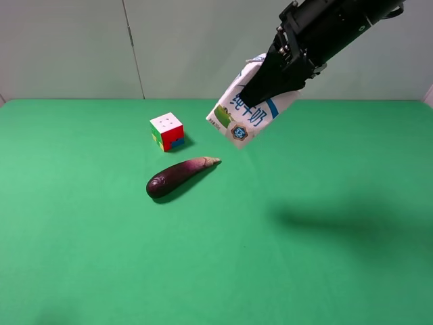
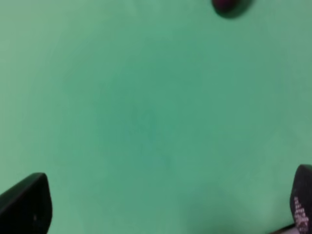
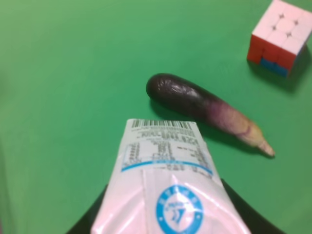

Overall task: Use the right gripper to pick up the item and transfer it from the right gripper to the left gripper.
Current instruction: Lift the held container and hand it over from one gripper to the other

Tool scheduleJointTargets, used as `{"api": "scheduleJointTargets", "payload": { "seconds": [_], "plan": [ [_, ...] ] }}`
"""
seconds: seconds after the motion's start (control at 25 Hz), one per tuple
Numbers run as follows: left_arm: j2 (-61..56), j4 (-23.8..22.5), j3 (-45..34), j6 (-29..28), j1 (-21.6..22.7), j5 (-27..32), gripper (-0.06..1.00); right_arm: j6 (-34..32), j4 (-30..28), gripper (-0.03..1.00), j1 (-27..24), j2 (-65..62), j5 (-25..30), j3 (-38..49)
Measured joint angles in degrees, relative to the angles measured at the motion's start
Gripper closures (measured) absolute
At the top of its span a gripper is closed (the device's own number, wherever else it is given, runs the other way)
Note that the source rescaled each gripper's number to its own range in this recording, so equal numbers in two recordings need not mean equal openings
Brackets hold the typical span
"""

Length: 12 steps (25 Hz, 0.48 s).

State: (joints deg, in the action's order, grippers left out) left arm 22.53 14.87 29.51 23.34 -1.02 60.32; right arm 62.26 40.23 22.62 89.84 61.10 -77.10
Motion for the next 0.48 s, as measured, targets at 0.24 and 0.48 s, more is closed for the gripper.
{"api": "scheduleJointTargets", "payload": {
  "seconds": [0.24,0.48],
  "plan": [
    [7.17,7.26,0.45,14.12,-5.19,-10.5,0.0,3.73,4.37,0.97,0.0,0.0,0.0,0.0],
    [17.78,14.34,0.45,23.82,-9.61,-17.0,0.01,6.25,6.12,0.97,0.0,0.0,2.15,0.0]
  ]
}}
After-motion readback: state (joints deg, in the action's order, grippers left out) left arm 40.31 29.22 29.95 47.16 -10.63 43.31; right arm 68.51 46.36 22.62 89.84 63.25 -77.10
